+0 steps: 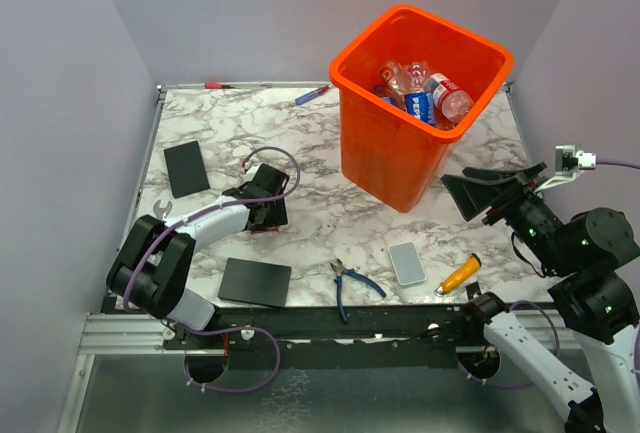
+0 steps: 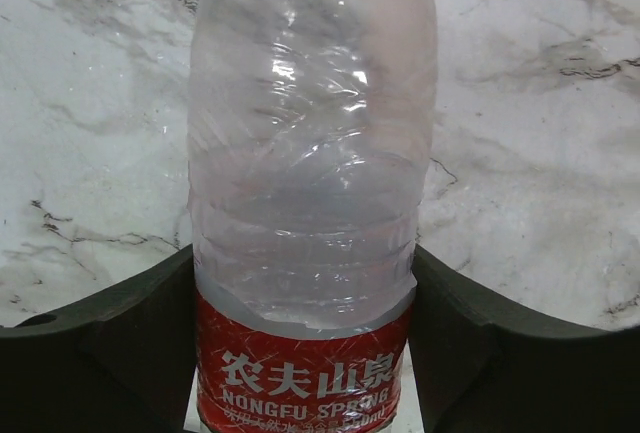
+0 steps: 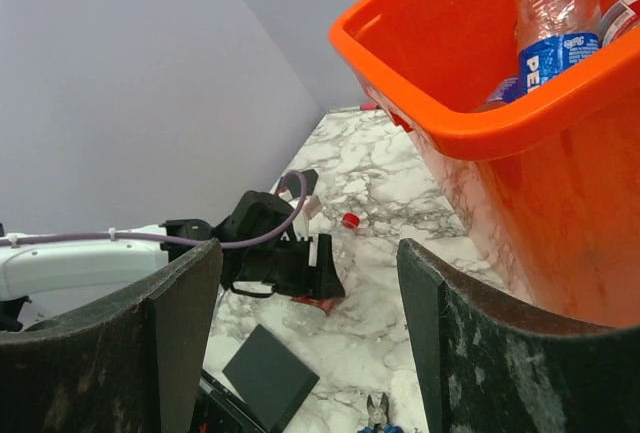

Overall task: Put the plastic bottles in the bin
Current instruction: Pick up the plastic bottle at the center of the board.

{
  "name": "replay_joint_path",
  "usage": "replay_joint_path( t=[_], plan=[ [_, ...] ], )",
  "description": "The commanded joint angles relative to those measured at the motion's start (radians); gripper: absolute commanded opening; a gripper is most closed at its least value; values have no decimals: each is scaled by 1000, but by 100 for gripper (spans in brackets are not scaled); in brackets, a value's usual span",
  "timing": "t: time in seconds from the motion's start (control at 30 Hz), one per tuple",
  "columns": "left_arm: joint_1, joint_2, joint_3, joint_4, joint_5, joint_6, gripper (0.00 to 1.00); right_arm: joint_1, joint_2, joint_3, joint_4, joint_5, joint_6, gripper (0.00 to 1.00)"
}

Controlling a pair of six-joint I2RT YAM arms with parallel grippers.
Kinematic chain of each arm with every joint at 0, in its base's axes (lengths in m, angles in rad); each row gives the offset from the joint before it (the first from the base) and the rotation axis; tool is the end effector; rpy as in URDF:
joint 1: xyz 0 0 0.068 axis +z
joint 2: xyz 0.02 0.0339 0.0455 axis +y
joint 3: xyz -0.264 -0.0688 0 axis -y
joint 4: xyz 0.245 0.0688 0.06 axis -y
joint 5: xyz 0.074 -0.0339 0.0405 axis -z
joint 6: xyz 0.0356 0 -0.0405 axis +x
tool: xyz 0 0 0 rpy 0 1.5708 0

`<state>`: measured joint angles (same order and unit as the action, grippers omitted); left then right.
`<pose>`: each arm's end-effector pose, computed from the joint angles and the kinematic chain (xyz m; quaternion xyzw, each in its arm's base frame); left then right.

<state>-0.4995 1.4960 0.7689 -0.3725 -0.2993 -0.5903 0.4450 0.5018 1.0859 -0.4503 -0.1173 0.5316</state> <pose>0.2440 -0.1212 0.1625 -0.0784 0.9589 0.0043 0.2725 0.0598 0.0331 0.4402 -0.0156 0.6584 0.3866 0.6456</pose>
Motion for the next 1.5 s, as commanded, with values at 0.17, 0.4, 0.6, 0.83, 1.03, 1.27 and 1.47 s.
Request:
replay_joint_path(
  t=[0.17,0.4,0.6,0.83,1.03,1.27,1.47],
  plan=[
    [-2,-278,50,29,84,96,61,1,55,184,-116,5,-95,75],
    [-6,-599,102,208,289,256,58,1,271,463,-124,-227,-122,71],
    [-28,-744,73,454,545,319,57,0,464,601,-35,-357,-91,70],
    [-31,-762,5,642,715,382,57,156,637,701,5,-248,-140,73],
    [-36,-756,-1,671,768,408,57,449,817,852,-60,77,-290,82],
    [-43,-766,-30,681,787,433,57,456,929,911,-50,25,-267,84],
    [-47,-769,-77,715,778,446,57,457,944,864,27,-22,-229,73]
  ],
)
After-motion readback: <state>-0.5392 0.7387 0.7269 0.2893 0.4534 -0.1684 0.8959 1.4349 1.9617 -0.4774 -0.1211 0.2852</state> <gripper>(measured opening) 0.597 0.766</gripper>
